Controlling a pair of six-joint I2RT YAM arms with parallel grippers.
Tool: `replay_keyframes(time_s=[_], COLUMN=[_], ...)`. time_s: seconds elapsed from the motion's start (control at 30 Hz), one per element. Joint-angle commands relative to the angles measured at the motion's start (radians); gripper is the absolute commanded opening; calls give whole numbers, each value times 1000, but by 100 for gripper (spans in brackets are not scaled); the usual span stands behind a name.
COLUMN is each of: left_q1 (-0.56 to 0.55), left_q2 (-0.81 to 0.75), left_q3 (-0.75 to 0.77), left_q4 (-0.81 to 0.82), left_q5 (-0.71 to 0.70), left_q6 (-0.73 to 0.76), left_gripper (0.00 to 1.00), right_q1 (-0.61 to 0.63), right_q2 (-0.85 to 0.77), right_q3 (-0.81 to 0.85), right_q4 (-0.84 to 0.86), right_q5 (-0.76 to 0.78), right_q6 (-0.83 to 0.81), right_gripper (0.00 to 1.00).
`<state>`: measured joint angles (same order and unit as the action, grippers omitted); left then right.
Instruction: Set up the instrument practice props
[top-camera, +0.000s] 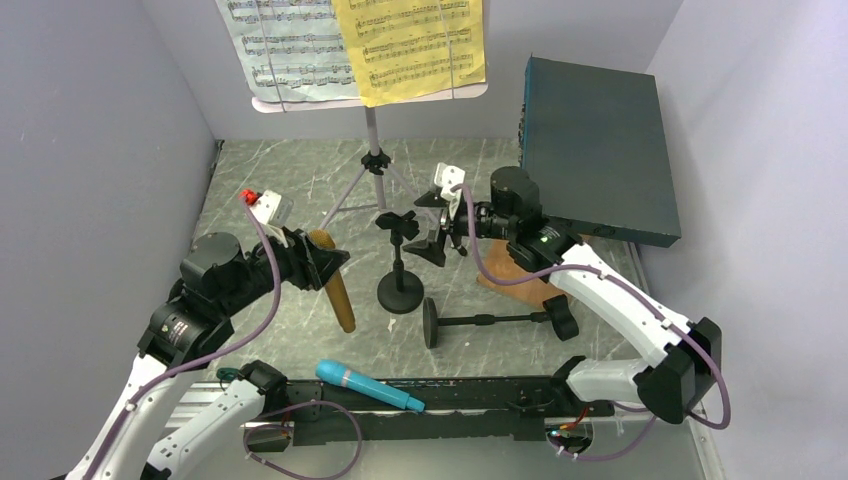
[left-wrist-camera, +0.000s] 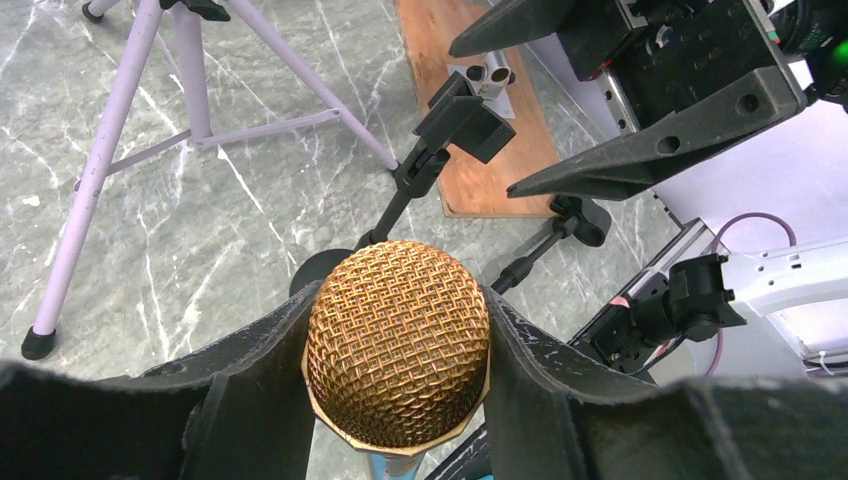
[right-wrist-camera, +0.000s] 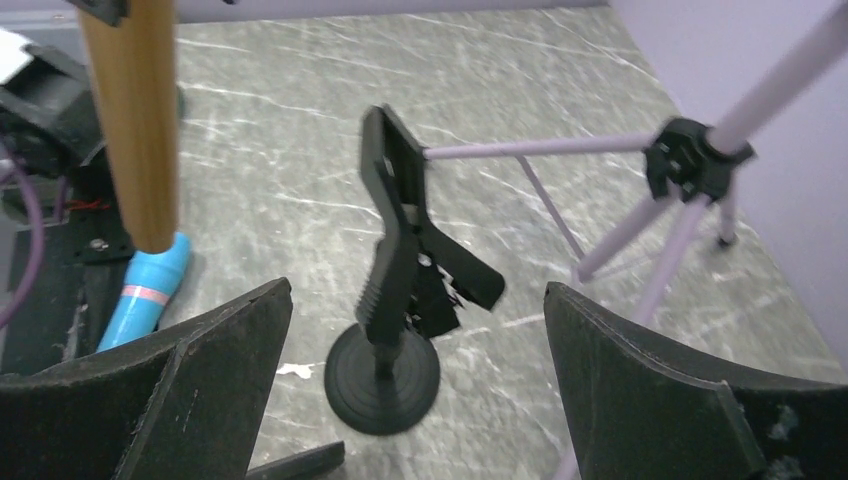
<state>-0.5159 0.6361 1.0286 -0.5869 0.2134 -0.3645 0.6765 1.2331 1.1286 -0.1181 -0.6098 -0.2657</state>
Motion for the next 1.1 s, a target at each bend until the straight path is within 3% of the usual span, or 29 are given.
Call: replay_keyframes(time_s=[0.0, 0.23, 0.37, 0.53, 0.7, 0.83, 1.07], left_q1=[-1, -1, -1, -1, 0, -1, -2], left_q2=[-6, -2, 5, 44, 105, 182, 322], left_q3=[15, 24, 25, 71, 160, 230, 356], left_q4=[54, 57, 70, 86, 86, 111, 162], left_q5=[30, 35, 40, 51, 37, 60, 252], left_q6=[-16, -17, -23, -2, 69, 137, 345], left_gripper=[0, 0, 0, 0, 0, 0, 0], right_q1=[0, -5, -9, -11, -11, -11, -11], right_q2=[34, 69, 85, 108, 117, 119, 144], right_q3=[50, 33, 31, 34, 25, 11, 33], right_q4=[100, 150, 153, 158, 160, 184, 166], right_q5=[-164, -165, -161, -156, -159, -178, -203], right_q6=[-26, -2, 10, 20, 20, 29, 42], right_gripper=[99, 98, 92, 70, 41, 0, 0])
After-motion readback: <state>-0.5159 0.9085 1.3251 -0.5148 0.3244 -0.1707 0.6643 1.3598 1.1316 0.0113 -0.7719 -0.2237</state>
